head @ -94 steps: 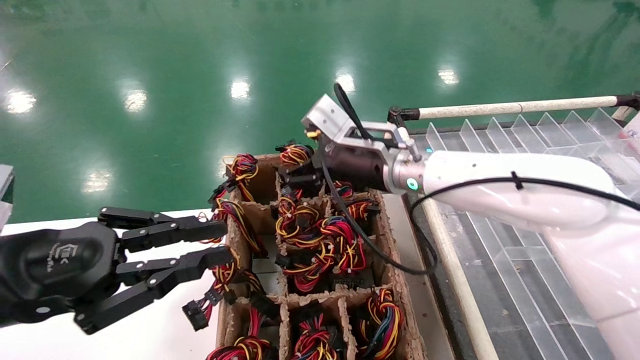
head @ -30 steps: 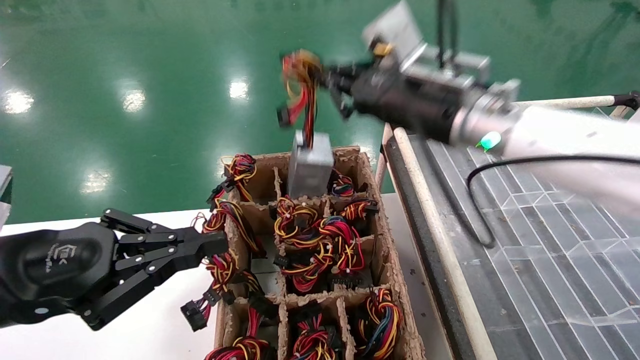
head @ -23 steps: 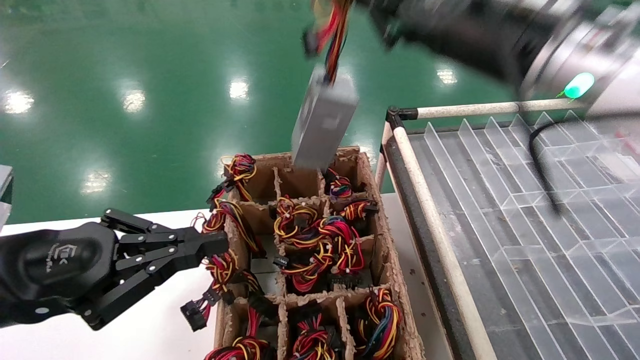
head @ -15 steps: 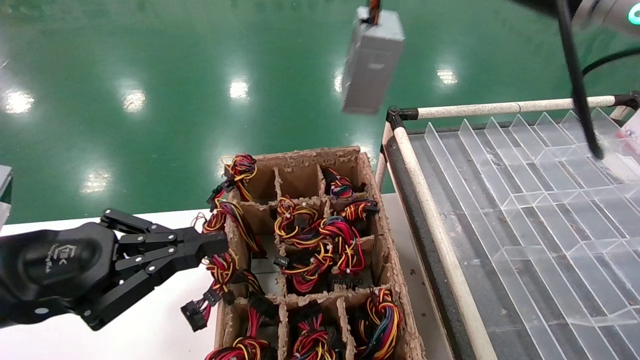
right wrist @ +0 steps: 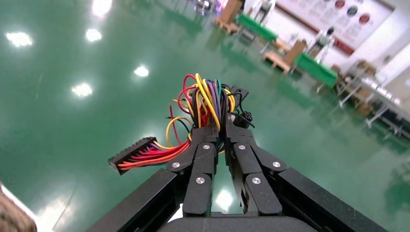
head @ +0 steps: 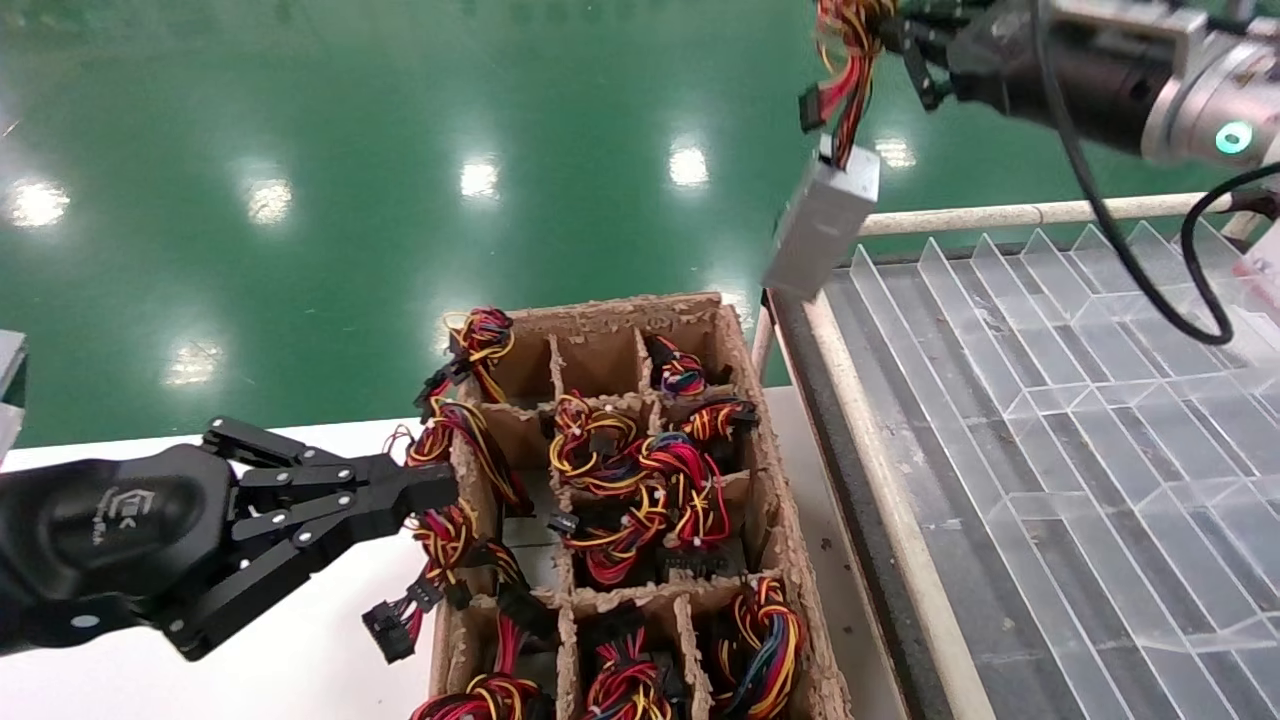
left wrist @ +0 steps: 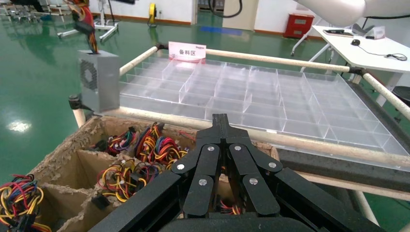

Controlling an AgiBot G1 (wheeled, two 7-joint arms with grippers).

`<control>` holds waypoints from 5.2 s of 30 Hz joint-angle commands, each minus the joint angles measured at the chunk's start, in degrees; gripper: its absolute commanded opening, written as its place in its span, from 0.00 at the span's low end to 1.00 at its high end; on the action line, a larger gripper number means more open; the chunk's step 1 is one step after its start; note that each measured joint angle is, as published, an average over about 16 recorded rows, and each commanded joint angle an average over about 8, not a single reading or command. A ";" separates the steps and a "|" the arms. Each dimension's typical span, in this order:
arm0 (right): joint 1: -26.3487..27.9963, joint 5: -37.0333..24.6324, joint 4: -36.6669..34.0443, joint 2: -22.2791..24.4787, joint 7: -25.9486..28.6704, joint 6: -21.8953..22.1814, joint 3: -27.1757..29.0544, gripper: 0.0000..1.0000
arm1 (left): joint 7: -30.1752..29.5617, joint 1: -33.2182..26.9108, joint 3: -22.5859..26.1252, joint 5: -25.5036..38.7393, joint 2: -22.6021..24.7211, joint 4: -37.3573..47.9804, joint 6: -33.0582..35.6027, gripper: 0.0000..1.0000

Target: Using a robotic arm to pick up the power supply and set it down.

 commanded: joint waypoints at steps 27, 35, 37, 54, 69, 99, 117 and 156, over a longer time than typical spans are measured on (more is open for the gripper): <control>8.01 7.08 -28.64 -2.94 -22.75 -2.52 5.17 0.00 | 0.00 0.00 0.00 0.00 0.00 0.00 0.00 0.00; 9.22 8.01 -32.44 -4.36 -26.30 -2.90 5.79 0.00 | 0.00 0.00 0.00 0.00 0.00 0.00 0.00 0.00; 9.41 8.13 -33.25 -4.83 -27.05 -2.68 5.88 0.00 | 0.00 0.00 0.00 0.00 0.00 0.00 0.00 0.00; 9.00 8.40 -40.01 -11.58 -31.82 -0.45 5.92 0.00 | 0.00 0.00 0.00 0.00 0.00 0.00 0.00 0.00; 10.50 6.30 -41.78 -13.23 -35.23 0.58 4.50 1.00 | 0.00 0.00 0.00 0.00 0.00 0.00 0.00 0.00; 11.84 7.83 -39.58 -12.98 -35.01 -6.72 5.25 1.00 | 0.00 0.00 0.00 0.00 0.00 0.00 0.00 0.00; -1.17 17.98 -20.42 -3.71 -24.24 -16.57 6.11 1.00 | 0.00 0.00 0.00 0.00 0.00 0.00 0.00 0.76; -32.54 42.50 24.99 18.44 1.22 -40.17 8.14 1.00 | 0.00 0.00 0.00 0.00 0.00 0.00 0.00 1.00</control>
